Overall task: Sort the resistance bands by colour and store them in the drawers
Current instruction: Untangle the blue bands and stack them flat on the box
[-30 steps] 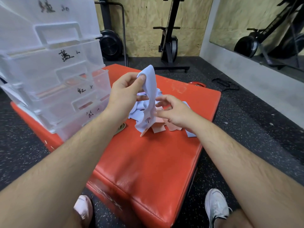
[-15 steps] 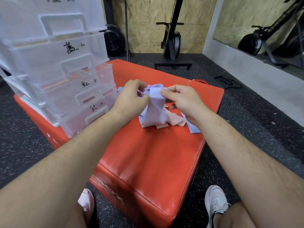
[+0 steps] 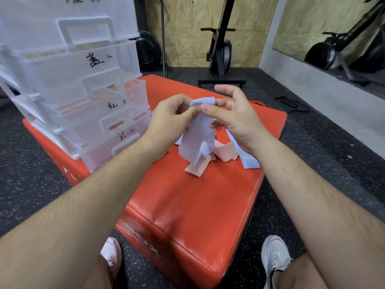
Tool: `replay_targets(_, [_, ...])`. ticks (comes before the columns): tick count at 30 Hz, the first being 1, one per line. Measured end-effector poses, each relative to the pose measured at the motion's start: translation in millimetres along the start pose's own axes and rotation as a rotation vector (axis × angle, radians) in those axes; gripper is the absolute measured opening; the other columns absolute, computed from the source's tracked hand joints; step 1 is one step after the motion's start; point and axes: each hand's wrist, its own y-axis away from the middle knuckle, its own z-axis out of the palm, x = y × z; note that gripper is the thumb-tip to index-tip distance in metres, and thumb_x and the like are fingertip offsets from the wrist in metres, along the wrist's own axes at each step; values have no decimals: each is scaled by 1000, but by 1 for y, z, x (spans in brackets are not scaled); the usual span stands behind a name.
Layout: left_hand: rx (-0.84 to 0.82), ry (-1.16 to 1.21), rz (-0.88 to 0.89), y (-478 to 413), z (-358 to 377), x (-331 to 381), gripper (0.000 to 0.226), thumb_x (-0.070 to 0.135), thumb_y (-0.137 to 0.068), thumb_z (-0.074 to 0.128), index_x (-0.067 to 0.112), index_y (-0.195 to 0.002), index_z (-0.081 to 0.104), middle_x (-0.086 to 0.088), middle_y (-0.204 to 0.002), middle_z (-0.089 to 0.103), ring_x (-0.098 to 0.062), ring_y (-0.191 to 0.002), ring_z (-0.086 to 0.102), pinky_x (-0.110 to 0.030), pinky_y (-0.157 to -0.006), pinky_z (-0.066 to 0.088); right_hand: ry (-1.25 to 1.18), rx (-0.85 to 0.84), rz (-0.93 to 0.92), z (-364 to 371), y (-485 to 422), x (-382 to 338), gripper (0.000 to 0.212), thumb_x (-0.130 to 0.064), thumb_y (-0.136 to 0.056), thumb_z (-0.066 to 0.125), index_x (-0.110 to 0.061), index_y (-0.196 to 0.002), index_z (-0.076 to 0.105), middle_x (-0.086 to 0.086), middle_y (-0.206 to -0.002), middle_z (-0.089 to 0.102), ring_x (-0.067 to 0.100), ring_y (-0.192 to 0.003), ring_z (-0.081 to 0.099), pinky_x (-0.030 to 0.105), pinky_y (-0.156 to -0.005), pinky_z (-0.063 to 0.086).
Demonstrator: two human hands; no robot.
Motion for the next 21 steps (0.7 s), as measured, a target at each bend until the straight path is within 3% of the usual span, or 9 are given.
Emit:
replay_targets(2, [12, 6, 3, 0, -2, 4, 26, 28, -91, 69, 12, -73, 59, 3, -61, 55, -7, -56, 48, -18, -50, 39, 122, -23, -75, 2, -1, 0, 34, -19, -86, 79, -25, -116, 63, 0, -92, 63, 14, -79, 63, 32, -67, 52])
replay_targets(6, [8, 19, 24, -2, -8, 5, 32, 38, -89, 70, 11, -76, 59, -1, -66, 55, -14, -61, 51, -21, -50, 41, 283, 32, -192, 3, -2, 1, 3, -25, -91, 72, -25, -95, 73, -3, -99, 63, 10, -84, 59, 34, -79, 51])
replay_targets(8, [-12, 36, 47, -2, -12, 5, 25, 37, -88, 71, 14, -90, 63, -1, -76, 59, -15, -68, 53, -25, -56, 46, 294, 10, -210, 2, 0, -4, 5, -22, -95, 67, -21, -96, 72, -7, -93, 66, 5, -83, 59, 25, -81, 47])
replay_targets(10, [-37, 19, 82, -2, -14, 6, 20, 35, -88, 73, 22, -102, 66, 1, -86, 63, -10, -73, 54, -21, -63, 47, 260, -47, -181, 1, 1, -6, 10, -21, -99, 62, -19, -95, 70, -5, -81, 64, 8, -76, 56, 25, -75, 45])
replay_targets(12, [-56, 20, 89, 2, -14, 9, 13, 28, -89, 72, 19, -97, 66, 8, -75, 63, -7, -67, 54, -16, -60, 43, 214, -109, -145, 2, 4, -5, 13, -24, -101, 58, -18, -95, 68, 6, -79, 61, 18, -72, 53, 35, -70, 44])
replay_targets(16, [-59, 85, -3, 9, -14, 10, 18, 20, -91, 70, 6, -90, 58, -2, -70, 63, -12, -60, 55, -25, -54, 45, 151, -168, -11, 10, 12, 9, 15, -19, -101, 59, -11, -114, 61, 8, -96, 75, 15, -89, 69, 30, -78, 51])
replay_targets(19, [-189, 38, -133, 16, -19, 5, 26, 27, -87, 71, 8, -96, 56, -6, -77, 67, -16, -65, 62, -33, -59, 48, 260, -184, 0, 15, 17, 17, 9, -16, -98, 60, -7, -99, 62, 32, -85, 63, 24, -78, 53, 38, -70, 40])
replay_targets(21, [-253, 54, -185, 22, -23, 0, 22, 28, -89, 70, 10, -98, 59, -3, -81, 70, -15, -68, 64, -31, -62, 48, 339, -214, 21, 17, 20, 18, 20, -18, -97, 60, 1, -104, 59, 33, -80, 56, 23, -74, 45, 34, -66, 35])
